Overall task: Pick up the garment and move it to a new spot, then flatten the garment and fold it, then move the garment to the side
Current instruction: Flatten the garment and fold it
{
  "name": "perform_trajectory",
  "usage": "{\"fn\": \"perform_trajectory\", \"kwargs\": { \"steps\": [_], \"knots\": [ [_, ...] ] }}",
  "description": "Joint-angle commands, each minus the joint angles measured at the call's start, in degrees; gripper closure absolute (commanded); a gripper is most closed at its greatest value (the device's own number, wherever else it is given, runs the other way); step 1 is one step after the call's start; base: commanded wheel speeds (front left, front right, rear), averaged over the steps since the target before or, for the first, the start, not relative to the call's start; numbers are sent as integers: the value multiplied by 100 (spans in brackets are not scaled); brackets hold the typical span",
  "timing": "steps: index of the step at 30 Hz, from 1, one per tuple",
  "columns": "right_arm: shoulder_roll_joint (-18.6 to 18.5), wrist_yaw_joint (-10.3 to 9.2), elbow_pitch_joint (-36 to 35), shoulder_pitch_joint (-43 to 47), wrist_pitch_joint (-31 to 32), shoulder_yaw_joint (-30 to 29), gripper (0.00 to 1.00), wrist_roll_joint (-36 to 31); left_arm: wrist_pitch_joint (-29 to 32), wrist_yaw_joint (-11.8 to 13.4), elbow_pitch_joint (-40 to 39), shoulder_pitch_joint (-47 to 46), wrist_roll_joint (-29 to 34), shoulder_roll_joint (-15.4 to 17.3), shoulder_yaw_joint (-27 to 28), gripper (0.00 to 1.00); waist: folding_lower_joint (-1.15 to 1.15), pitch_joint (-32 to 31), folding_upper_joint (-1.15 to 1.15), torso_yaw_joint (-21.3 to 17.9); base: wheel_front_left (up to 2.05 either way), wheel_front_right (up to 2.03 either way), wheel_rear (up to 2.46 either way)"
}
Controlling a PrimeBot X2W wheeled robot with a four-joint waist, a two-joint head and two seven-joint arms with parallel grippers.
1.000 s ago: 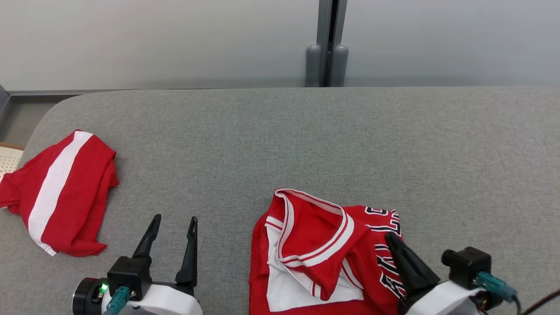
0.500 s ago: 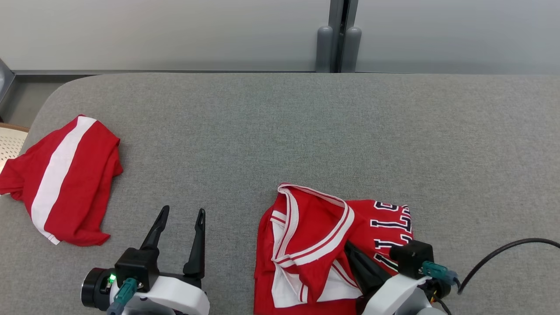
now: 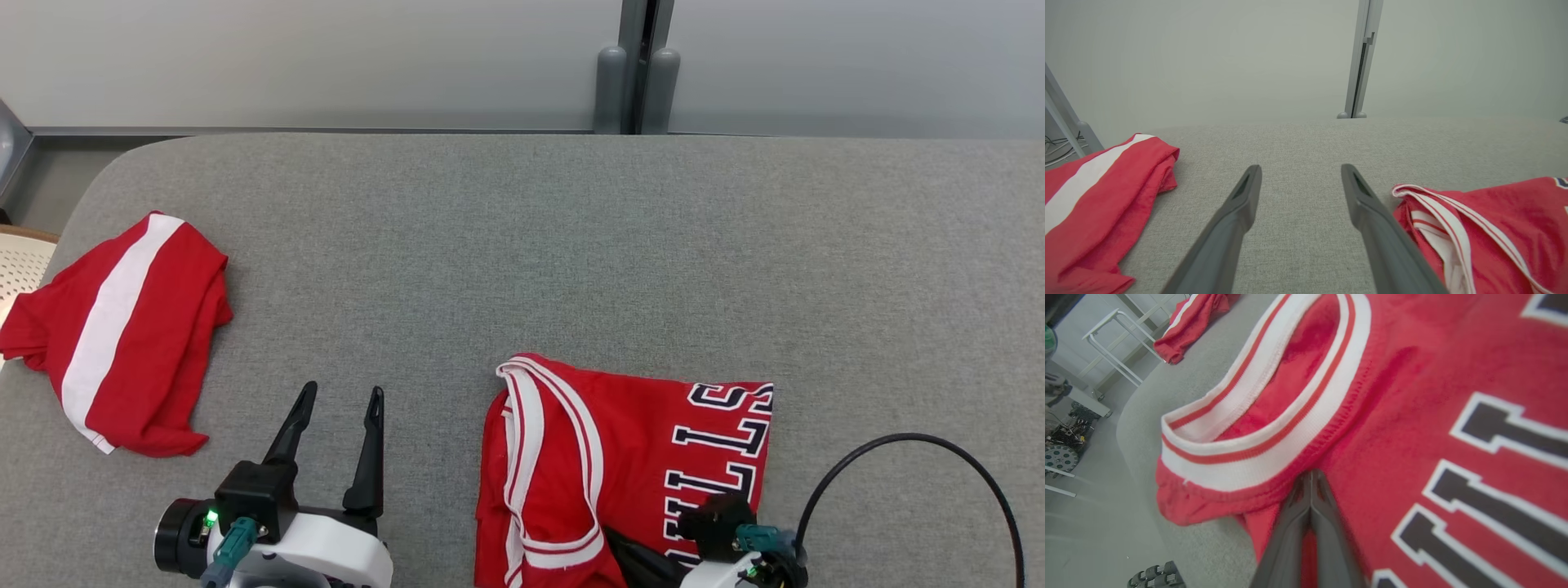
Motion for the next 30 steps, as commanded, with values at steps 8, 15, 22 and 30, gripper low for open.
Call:
{"fn": "perform_trajectory", "kwargs": {
  "steps": [8, 15, 22, 30],
  "knots": [
    [-325, -1, -56, -84, 69, 421, 100, 314, -36, -44, 20, -43, 50, -11, 55, 0, 0, 18, 0, -35, 0, 0, 0],
    [-604, 0, -736, 26, -173, 356, 100, 345, -41, -23, 46, 72, 49, 3, 83, 0, 0, -99, 0, -114, 0, 0, 0],
    [-912, 0, -1453, 296, -563, -387, 100, 157, -39, 28, 17, 188, 21, 73, 111, 0, 0, -325, 0, -230, 0, 0, 0],
    [-579, 0, -1698, 959, -801, -2698, 0, -711, 11, 128, -132, 319, -1, 211, 181, 0, 0, -637, 0, -364, 0, 0, 0]
  ]
}}
